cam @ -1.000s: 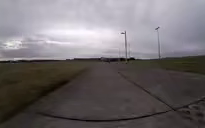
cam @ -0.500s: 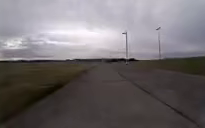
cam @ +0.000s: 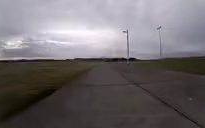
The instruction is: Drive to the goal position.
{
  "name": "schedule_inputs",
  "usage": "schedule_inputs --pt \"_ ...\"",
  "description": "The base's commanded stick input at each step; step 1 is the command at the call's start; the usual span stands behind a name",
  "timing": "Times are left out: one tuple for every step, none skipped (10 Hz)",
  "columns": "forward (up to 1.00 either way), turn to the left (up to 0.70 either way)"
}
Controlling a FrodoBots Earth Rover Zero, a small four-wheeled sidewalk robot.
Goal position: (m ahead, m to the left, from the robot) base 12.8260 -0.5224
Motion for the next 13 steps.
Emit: schedule_inputs --pt "1.00 0.00" --pt "1.00 0.00" --pt "1.00 0.00" --pt "1.00 0.00" --pt "1.00 0.00" --pt "1.00 0.00" --pt "1.00 0.00" --pt "1.00 0.00" --pt "1.00 0.00" --pt "1.00 0.00" --pt "1.00 0.00" --pt "1.00 0.00" --pt "1.00 0.00"
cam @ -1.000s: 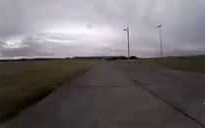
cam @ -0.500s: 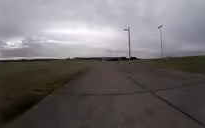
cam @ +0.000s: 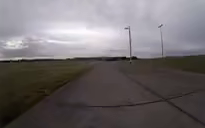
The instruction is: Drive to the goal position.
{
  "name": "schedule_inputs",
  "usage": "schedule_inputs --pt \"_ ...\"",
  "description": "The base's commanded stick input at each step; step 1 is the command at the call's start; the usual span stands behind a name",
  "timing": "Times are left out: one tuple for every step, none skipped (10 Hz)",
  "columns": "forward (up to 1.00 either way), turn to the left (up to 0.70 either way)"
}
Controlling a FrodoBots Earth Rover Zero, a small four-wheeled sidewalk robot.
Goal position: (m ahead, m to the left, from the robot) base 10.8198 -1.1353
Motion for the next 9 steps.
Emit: schedule_inputs --pt "1.00 0.00" --pt "1.00 0.00" --pt "1.00 0.00" --pt "1.00 0.00" --pt "1.00 0.00" --pt "1.00 0.00" --pt "1.00 0.00" --pt "1.00 0.00" --pt "1.00 0.00"
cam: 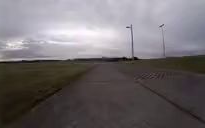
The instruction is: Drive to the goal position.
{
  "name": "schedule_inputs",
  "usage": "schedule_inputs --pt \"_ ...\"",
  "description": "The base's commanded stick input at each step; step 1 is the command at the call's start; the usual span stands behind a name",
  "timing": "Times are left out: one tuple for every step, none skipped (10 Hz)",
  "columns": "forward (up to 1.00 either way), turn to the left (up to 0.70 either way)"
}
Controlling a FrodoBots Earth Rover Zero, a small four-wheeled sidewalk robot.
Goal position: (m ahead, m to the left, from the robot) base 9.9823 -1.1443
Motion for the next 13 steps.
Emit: schedule_inputs --pt "1.00 0.00" --pt "1.00 0.00" --pt "1.00 0.00" --pt "1.00 0.00" --pt "1.00 0.00" --pt "1.00 0.00" --pt "1.00 0.00" --pt "1.00 0.00" --pt "1.00 0.00" --pt "1.00 0.00" --pt "1.00 0.00" --pt "1.00 0.00" --pt "1.00 0.00"
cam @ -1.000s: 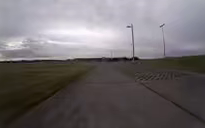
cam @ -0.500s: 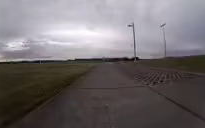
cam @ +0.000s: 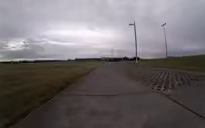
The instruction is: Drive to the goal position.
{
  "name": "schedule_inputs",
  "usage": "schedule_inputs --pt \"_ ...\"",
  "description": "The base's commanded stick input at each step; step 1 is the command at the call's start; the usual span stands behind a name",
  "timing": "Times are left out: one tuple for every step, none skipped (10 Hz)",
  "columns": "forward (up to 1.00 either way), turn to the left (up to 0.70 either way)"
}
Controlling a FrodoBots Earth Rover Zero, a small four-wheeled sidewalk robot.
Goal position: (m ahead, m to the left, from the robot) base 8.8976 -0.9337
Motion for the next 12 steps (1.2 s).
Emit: schedule_inputs --pt "1.00 0.00" --pt "1.00 0.00" --pt "1.00 0.00" --pt "1.00 0.00" --pt "1.00 0.00" --pt "1.00 0.00" --pt "1.00 0.00" --pt "1.00 0.00" --pt "1.00 0.00" --pt "1.00 0.00" --pt "1.00 0.00" --pt "1.00 0.00"
